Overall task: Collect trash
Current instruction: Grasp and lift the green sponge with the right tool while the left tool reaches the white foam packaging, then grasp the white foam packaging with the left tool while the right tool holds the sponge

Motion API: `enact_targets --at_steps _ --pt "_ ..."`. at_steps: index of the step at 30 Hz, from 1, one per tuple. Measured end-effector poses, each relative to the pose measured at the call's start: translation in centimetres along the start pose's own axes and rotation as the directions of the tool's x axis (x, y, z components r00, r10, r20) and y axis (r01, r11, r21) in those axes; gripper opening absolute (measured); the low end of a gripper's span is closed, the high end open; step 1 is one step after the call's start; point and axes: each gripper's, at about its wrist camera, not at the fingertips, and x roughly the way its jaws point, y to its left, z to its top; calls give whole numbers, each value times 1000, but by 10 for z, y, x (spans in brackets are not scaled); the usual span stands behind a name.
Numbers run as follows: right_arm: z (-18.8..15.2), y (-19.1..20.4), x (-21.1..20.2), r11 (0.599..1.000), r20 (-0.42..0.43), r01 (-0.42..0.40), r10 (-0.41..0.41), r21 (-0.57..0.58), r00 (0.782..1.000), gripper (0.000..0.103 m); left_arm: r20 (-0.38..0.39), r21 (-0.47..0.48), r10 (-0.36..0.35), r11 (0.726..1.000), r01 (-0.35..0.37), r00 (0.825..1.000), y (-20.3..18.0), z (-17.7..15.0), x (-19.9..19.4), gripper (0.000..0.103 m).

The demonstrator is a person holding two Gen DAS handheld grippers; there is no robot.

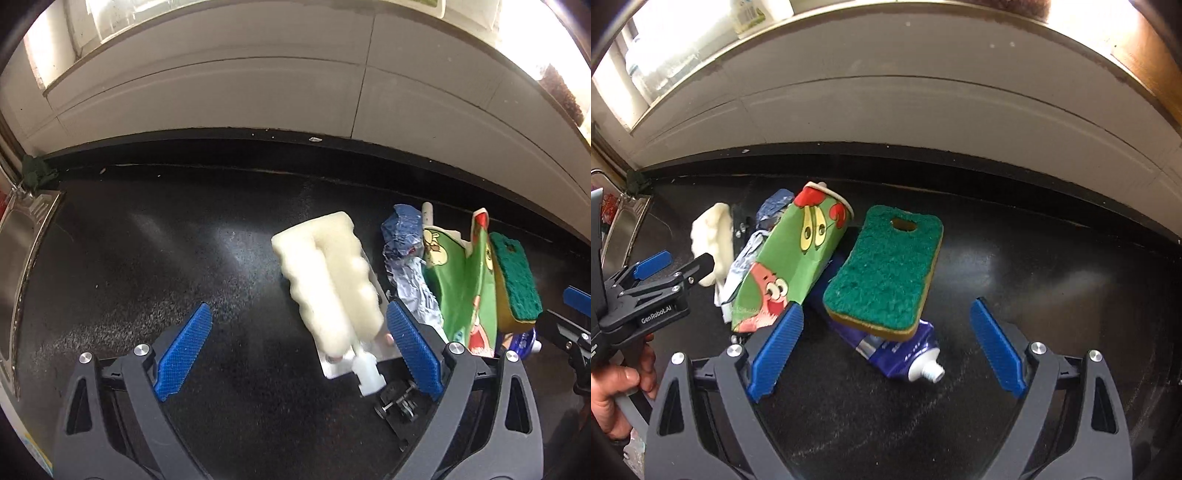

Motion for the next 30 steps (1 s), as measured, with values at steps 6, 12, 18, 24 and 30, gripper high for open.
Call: enact_targets --at_steps 6,12,18,24,30 --pt "16 0 34 1000 -42 9 -8 16 999 89 -9 -44 -41 998 40 999 9 11 23 87" --pt "15 1 47 1000 -67 5 -5 5 998 59 -2 -18 -94 995 94 996 9 18 22 45" --pt "6 5 8 1000 19 18 -17 -8 1000 53 72 2 -108 994 108 992 13 18 -19 32" --pt "-17 9 -53 1000 100 -3 5 -25 995 52 129 44 -112 993 107 985 19 -4 -81 30" --pt "-63 20 -97 998 126 -18 26 -61 992 52 125 51 -115 993 109 985 21 -55 -127 30"
